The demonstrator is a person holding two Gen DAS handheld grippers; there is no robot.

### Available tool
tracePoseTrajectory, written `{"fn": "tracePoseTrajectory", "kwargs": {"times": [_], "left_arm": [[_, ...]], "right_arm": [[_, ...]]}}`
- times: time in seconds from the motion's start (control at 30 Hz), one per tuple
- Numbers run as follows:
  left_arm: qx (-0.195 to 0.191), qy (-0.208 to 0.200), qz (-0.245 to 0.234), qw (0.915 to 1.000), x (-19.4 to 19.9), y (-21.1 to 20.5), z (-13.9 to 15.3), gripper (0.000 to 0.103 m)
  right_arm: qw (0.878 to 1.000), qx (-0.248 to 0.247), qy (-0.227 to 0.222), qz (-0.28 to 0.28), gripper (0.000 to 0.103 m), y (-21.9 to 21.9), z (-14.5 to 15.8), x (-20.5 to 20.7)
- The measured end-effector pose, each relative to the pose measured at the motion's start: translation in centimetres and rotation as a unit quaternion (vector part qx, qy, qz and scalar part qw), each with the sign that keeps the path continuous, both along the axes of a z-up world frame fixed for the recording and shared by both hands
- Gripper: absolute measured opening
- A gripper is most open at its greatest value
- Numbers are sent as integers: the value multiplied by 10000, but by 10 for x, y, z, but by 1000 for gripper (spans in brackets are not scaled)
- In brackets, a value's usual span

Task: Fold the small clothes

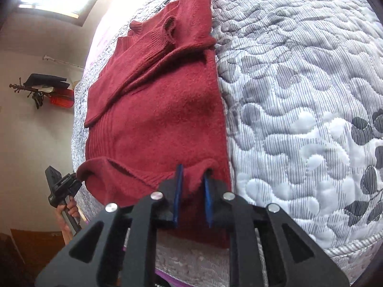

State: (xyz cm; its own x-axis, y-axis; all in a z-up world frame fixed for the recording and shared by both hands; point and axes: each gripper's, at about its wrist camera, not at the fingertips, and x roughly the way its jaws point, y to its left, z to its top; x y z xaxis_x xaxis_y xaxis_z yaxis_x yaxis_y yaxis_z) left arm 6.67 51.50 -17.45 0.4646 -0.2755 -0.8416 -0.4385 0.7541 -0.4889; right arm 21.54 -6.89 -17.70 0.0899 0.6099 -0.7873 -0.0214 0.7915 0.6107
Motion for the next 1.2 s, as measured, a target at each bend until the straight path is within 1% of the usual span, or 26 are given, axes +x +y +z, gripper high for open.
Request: {"fn": "tracePoseTrajectory", "kwargs": {"times": [0.07, 0.1, 0.13, 0.17, 0.2, 0.27, 0.33, 0.4, 0.47, 0.57, 0.63, 0.8, 0.93, 0.97, 1.0, 1.03, 1.07, 1.1, 1.13, 1.17, 1.2], "left_arm": [[-104, -115, 46, 9999, -5, 6, 7, 21], [-63, -202, 126, 9997, -9, 11, 13, 35], [142, -267, 258, 9992, -14, 15, 22, 56], [379, -369, 368, 9979, -19, 18, 32, 61], [568, -491, 400, 9964, -23, 20, 41, 61], [756, -606, 330, 9948, -27, 21, 55, 61], [856, -674, 146, 9939, -26, 18, 65, 61], [1011, -659, -138, 9926, -19, 9, 66, 61], [1187, -591, -467, 9901, -9, -2, 65, 61], [1332, -509, -938, 9853, 4, -23, 58, 62], [1423, -470, -1218, 9812, 12, -37, 52, 62], [1729, -388, -1756, 9684, 27, -66, 46, 62], [1918, -201, -2091, 9587, 36, -80, 36, 61], [1961, -176, -2163, 9563, 37, -83, 34, 59], [1989, -134, -2216, 9545, 38, -84, 31, 55], [1989, -75, -2252, 9538, 39, -85, 28, 44], [1952, -8, -2267, 9542, 39, -86, 24, 37], [1881, 63, -2273, 9555, 40, -85, 20, 21], [1801, 121, -2268, 9571, 40, -84, 16, 11], [1741, 145, -2256, 9584, 39, -84, 13, 7], [1721, 135, -2244, 9591, 37, -84, 11, 0]], "right_arm": [[9999, 52, -81, -82, 24, -10, 6, 0], [9997, -107, -193, -129, 42, -16, 11, -1], [9988, -319, -344, -163, 54, -20, 18, -3], [9976, -456, -492, -148, 53, -24, 24, -5], [9970, -491, -583, -120, 53, -26, 29, -7], [9957, -533, -759, -12, 53, -28, 40, -10], [9927, -701, -970, 181, 54, -23, 49, -12], [9889, -862, -1146, 381, 56, -12, 56, -13], [9859, -929, -1265, 584, 57, 0, 58, -13], [9823, -987, -1353, 837, 59, 19, 57, -12], [9803, -1065, -1357, 958, 62, 30, 55, -10], [9772, -1225, -1272, 1181, 63, 49, 46, 0], [9726, -1369, -1186, 1455, 65, 63, 36, 4], [9704, -1437, -1169, 1549, 65, 68, 33, 3], [9684, -1491, -1146, 1637, 65, 72, 30, 3], [9669, -1529, -1105, 1721, 65, 75, 26, 2], [9654, -1578, -1049, 1790, 64, 78, 22, 1], [9638, -1637, -1015, 1842, 60, 81, 18, 0], [9620, -1695, -1013, 1885, 45, 83, 16, -2], [9600, -1776, -1040, 1898, 36, 84, 14, -4], [9585, -1862, -1082, 1870, 15, 83, 13, -5]]}}
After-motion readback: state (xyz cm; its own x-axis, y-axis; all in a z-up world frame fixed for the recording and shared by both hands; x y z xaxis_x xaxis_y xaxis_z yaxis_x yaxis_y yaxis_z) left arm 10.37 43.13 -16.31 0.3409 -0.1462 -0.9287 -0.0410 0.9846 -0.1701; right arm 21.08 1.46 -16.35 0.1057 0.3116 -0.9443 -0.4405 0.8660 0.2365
